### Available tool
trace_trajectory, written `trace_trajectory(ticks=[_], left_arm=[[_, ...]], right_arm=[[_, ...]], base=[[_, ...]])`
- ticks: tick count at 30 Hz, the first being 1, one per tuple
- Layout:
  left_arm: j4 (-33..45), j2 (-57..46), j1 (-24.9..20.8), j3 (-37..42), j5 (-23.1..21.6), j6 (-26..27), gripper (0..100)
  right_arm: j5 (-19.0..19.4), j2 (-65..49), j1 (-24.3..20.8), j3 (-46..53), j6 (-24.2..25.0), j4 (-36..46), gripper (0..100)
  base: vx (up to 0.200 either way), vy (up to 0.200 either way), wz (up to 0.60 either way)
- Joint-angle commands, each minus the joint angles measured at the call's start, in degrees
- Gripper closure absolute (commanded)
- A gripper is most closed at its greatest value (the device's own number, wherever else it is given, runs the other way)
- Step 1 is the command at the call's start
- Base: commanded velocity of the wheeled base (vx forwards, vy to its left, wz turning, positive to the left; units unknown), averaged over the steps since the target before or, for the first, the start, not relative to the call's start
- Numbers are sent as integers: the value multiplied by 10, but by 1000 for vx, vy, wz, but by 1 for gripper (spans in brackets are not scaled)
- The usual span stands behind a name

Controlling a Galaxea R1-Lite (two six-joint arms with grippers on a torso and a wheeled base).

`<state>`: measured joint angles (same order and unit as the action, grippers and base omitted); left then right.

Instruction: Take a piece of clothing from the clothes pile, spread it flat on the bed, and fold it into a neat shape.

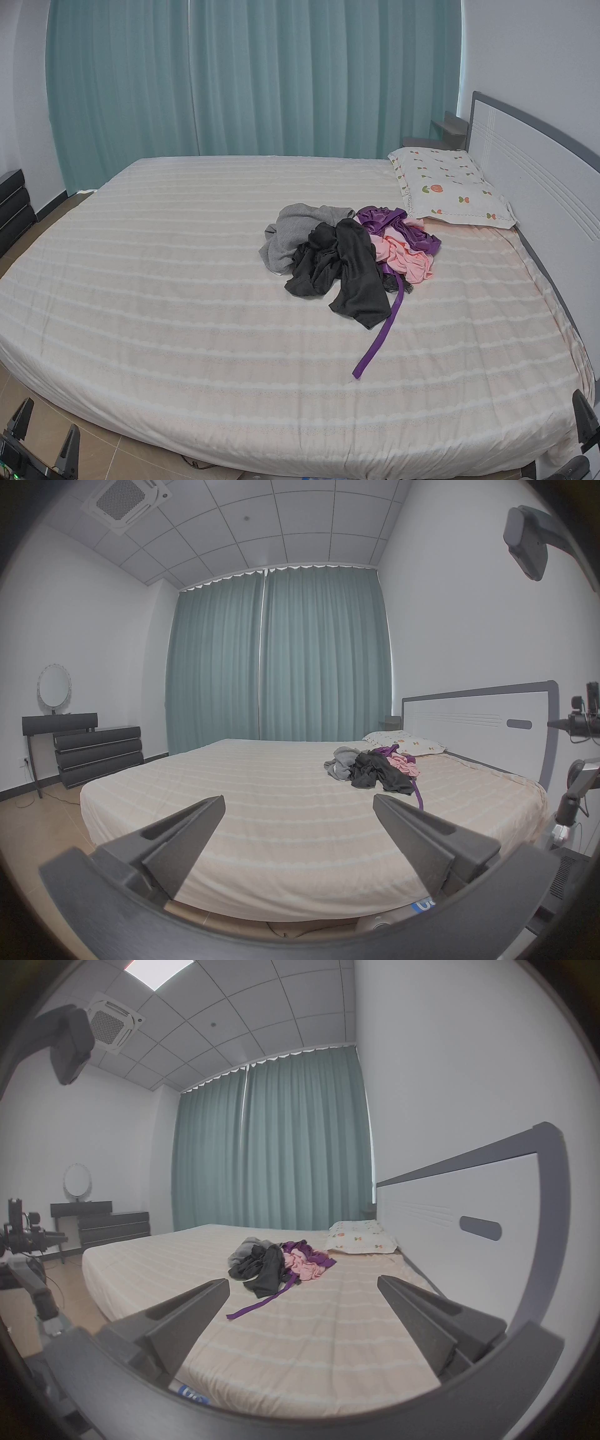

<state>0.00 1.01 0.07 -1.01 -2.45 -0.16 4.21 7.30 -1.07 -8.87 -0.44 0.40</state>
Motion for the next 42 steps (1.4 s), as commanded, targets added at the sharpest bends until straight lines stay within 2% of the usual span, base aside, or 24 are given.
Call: trace_trajectory(ticks=[1,5,7,8,9,11,17,19,25,28,29,32,42], left_arm=[[0,-10,0,10,0,0,0],[0,-10,0,10,0,0,0],[0,-10,0,10,0,0,0],[0,-10,0,10,0,0,0],[0,-10,0,10,0,0,0],[0,-10,0,10,0,0,0],[0,-10,0,10,0,0,0],[0,-10,0,10,0,0,0],[0,-10,0,10,0,0,0],[0,-10,0,10,0,0,0],[0,-10,0,10,0,0,0],[0,-10,1,10,0,0,0],[0,-10,0,10,0,0,0]], right_arm=[[54,351,-27,-91,35,-56,0],[65,532,-72,-105,74,-172,0],[64,589,-81,-115,82,-203,0],[64,665,-86,-136,93,-240,0],[64,678,-87,-141,95,-246,0],[62,798,-88,-187,111,-298,0],[57,1025,-98,-318,165,-378,0],[53,1066,-109,-353,179,-382,0],[-26,1242,-160,-525,261,-379,0],[-31,1260,-165,-544,266,-378,0],[-46,1322,-180,-600,271,-375,0],[-62,1360,-191,-637,275,-375,0],[-64,1402,-199,-714,312,-347,0]], base=[[0,0,0],[0,0,0],[0,0,0],[0,0,0],[0,0,0],[0,0,0],[0,0,0],[0,0,0],[0,0,0],[0,0,0],[0,0,0],[0,0,0],[0,0,0]])
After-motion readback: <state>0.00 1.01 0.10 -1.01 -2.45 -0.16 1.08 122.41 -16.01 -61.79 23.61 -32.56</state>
